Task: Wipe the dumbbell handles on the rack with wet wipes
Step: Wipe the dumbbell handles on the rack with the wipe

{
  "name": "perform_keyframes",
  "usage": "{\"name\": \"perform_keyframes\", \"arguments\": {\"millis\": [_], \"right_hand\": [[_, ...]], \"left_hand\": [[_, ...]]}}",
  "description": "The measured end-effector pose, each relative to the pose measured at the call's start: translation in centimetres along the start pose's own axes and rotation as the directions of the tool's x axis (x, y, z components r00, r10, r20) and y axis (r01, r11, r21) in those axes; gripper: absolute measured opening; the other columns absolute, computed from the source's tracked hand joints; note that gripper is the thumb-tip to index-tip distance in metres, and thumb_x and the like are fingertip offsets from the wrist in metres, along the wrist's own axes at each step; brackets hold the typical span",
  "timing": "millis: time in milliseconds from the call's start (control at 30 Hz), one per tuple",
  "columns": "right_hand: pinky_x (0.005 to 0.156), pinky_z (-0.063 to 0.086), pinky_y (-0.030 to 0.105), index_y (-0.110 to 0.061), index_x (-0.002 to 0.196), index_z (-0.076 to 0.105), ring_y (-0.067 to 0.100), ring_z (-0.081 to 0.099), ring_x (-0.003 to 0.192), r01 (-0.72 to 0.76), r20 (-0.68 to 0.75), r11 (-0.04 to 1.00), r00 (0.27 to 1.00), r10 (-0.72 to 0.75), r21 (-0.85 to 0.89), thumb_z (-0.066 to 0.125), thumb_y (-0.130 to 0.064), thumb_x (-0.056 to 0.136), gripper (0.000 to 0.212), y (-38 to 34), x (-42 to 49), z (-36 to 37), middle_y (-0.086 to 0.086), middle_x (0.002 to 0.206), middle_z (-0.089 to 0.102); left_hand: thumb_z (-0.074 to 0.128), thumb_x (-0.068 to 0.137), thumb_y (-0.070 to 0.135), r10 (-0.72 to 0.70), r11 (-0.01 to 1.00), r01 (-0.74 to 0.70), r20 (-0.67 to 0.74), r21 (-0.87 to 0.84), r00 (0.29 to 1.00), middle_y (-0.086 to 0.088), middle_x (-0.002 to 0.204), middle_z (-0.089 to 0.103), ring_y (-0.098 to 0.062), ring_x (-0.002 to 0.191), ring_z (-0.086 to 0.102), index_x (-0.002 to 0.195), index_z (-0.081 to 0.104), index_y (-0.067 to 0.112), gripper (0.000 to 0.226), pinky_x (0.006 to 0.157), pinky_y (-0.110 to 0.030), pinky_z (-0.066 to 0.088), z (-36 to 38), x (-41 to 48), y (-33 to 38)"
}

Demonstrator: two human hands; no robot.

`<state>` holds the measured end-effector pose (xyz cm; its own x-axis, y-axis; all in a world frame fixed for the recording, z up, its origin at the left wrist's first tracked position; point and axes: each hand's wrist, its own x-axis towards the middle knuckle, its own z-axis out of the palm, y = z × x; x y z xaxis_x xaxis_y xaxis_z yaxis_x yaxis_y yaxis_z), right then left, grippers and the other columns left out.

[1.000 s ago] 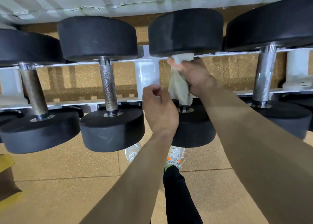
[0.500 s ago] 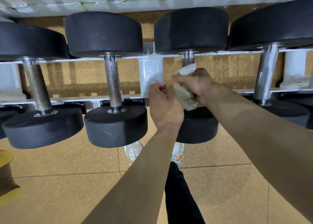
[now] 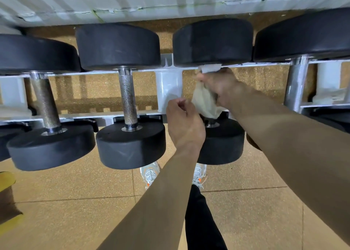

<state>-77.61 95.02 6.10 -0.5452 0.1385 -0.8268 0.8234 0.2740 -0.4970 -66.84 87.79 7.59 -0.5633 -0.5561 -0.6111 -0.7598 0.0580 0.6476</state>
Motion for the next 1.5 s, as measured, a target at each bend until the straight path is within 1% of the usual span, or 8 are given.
{"name": "perform_keyframes", "arguments": {"millis": [333, 500, 667, 767, 1000, 1200, 1367, 1500], "right_hand": [[0.062, 0.055, 0.031, -0.010, 0.097, 0.069, 0.021, 0.073, 0.081, 0.042, 0.191, 0.922, 0.981, 0.035, -0.385, 0.088, -0.039, 0.072, 0.043, 4.4, -2.6, -1.8, 0.005, 0.084, 0.075], [0.044, 0.046, 0.020, -0.008, 0.087, 0.068, 0.016, 0.066, 0.058, 0.096, 0.040, 0.993, 0.995, -0.094, -0.062, 0.083, -0.021, 0.081, 0.021, 3.8, -3.4, -2.1, 0.000, 0.067, 0.069], [0.082, 0.058, 0.038, -0.013, 0.100, 0.070, 0.025, 0.073, 0.090, 0.104, 0.170, 0.897, 0.966, -0.193, 0.429, 0.072, -0.038, 0.091, 0.026, 3.7, -3.7, -3.0, 0.009, 0.093, 0.073], [0.091, 0.053, 0.035, -0.011, 0.126, 0.066, 0.020, 0.071, 0.103, -0.028, 0.281, 0.844, 0.948, -0.147, 0.536, 0.051, -0.043, 0.102, 0.042, 4.4, -4.4, -3.3, 0.007, 0.107, 0.072], [0.091, 0.051, 0.025, -0.032, 0.111, 0.071, 0.003, 0.069, 0.105, 0.053, 0.128, 0.898, 0.984, -0.120, 0.437, 0.048, -0.039, 0.104, 0.025, 4.2, -5.9, -4.0, -0.017, 0.109, 0.074], [0.104, 0.044, 0.032, -0.028, 0.129, 0.064, 0.011, 0.059, 0.120, 0.177, -0.060, 0.968, 0.984, -0.169, 0.175, 0.039, -0.034, 0.106, 0.035, 4.6, -6.7, -3.1, -0.013, 0.121, 0.064], [0.098, 0.043, 0.034, -0.025, 0.123, 0.066, 0.017, 0.059, 0.114, 0.186, -0.321, 0.974, 0.937, -0.138, 0.126, 0.038, -0.034, 0.100, 0.037, 6.5, -7.3, -3.6, -0.008, 0.116, 0.067], [0.079, 0.045, 0.032, -0.019, 0.113, 0.067, 0.017, 0.061, 0.100, 0.153, -0.457, 0.983, 0.885, -0.090, 0.103, 0.038, -0.030, 0.103, 0.033, 7.8, -7.0, -2.6, -0.007, 0.105, 0.068]], "left_hand": [[0.051, 0.094, 0.023, 0.179, 0.983, -0.179, 0.001, 0.045, 0.984, 0.007, 0.103, 0.062, -0.018, 0.099, 0.061, 0.096, 0.053, 0.035, 0.013, 0.089, -0.042, 0.052, -0.6, -0.7, 0.6], [0.054, 0.096, 0.017, 0.275, 0.949, -0.292, 0.136, 0.122, 0.952, 0.005, 0.107, 0.064, -0.015, 0.096, 0.061, 0.101, 0.064, 0.023, 0.013, 0.089, -0.036, 0.051, -0.9, -1.8, 1.3], [0.049, 0.100, 0.044, -0.018, 0.941, -0.102, 0.350, 0.322, 0.937, 0.004, 0.130, 0.062, -0.021, 0.116, 0.060, 0.136, 0.051, 0.027, 0.040, 0.098, -0.033, 0.045, -0.4, -0.3, 1.7], [0.057, 0.097, 0.052, -0.139, 0.980, 0.078, 0.350, 0.184, 0.926, 0.010, 0.126, 0.060, -0.017, 0.116, 0.060, 0.139, 0.052, 0.026, 0.050, 0.100, -0.027, 0.044, 0.3, 1.1, 2.7], [0.077, 0.088, 0.017, 0.052, 0.998, -0.048, 0.140, -0.027, 0.989, 0.014, 0.081, 0.067, 0.013, 0.061, 0.060, 0.090, 0.068, 0.018, 0.009, 0.068, -0.005, 0.047, -0.3, 4.1, 3.2], [0.063, 0.096, 0.026, 0.179, 0.958, -0.156, -0.079, 0.242, 0.981, 0.006, 0.112, 0.055, -0.011, 0.101, 0.053, 0.110, 0.056, 0.022, 0.016, 0.085, -0.021, 0.040, -0.6, 4.3, 3.5], [0.073, 0.085, 0.041, -0.087, 0.984, 0.017, 0.390, 0.180, 0.917, 0.003, 0.110, 0.069, -0.017, 0.095, 0.067, 0.117, 0.060, 0.017, 0.042, 0.085, -0.033, 0.054, 1.7, 1.0, 3.0], [0.082, 0.073, 0.044, -0.159, 0.977, 0.083, 0.414, 0.196, 0.896, -0.006, 0.093, 0.073, -0.025, 0.087, 0.072, 0.107, 0.065, 0.015, 0.048, 0.078, -0.038, 0.060, 4.1, 2.3, 3.7]]}}
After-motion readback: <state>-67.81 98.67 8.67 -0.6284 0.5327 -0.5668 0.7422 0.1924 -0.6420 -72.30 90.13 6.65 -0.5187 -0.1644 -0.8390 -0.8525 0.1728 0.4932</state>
